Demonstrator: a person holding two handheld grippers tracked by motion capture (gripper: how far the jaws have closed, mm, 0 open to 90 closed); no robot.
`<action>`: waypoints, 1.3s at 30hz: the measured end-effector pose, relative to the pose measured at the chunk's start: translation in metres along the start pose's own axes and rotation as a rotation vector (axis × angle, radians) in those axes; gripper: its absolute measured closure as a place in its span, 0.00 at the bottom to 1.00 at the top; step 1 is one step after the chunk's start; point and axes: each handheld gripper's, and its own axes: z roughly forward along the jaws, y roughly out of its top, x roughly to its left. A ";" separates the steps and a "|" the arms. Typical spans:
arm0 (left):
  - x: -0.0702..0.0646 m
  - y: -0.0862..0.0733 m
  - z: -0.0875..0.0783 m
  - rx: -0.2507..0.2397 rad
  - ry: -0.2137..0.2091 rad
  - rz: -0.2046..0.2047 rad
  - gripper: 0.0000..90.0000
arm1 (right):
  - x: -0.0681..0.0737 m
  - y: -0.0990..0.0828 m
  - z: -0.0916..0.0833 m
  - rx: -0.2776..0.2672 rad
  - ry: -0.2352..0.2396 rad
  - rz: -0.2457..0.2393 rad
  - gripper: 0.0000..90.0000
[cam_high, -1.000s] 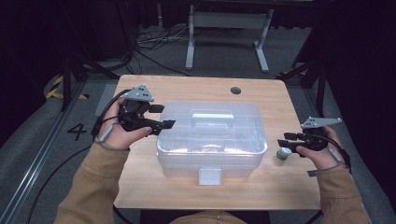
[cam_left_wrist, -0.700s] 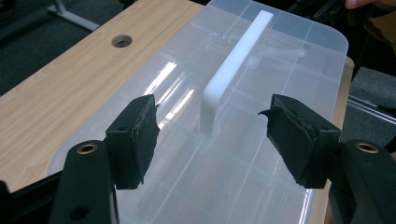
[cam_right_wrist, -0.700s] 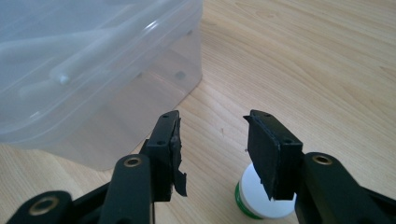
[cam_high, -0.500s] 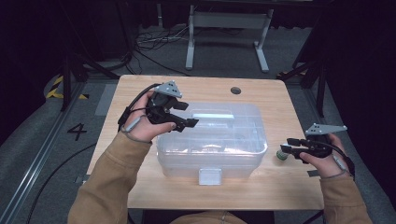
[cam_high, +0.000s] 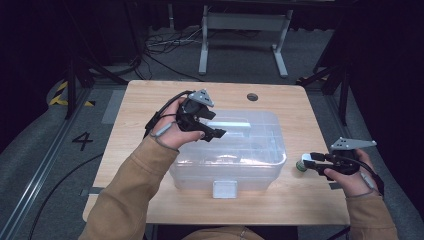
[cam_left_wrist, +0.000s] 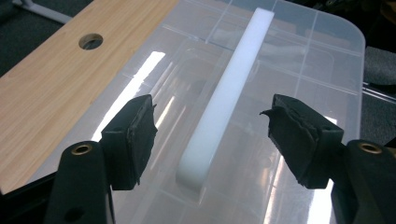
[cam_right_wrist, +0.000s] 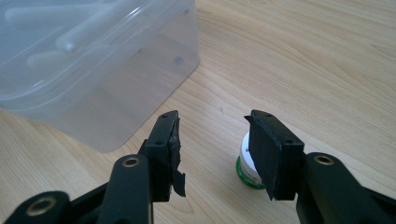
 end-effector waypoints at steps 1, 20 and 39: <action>0.000 0.000 0.003 0.003 -0.001 0.001 0.37 | 0.000 0.000 0.000 0.000 0.001 -0.001 0.60; -0.002 0.004 0.014 0.051 0.009 0.064 0.76 | 0.006 0.001 0.004 0.016 0.025 -0.034 0.61; 0.004 0.022 0.008 0.092 0.053 0.072 0.75 | 0.020 0.008 -0.011 -0.068 0.040 -0.010 0.82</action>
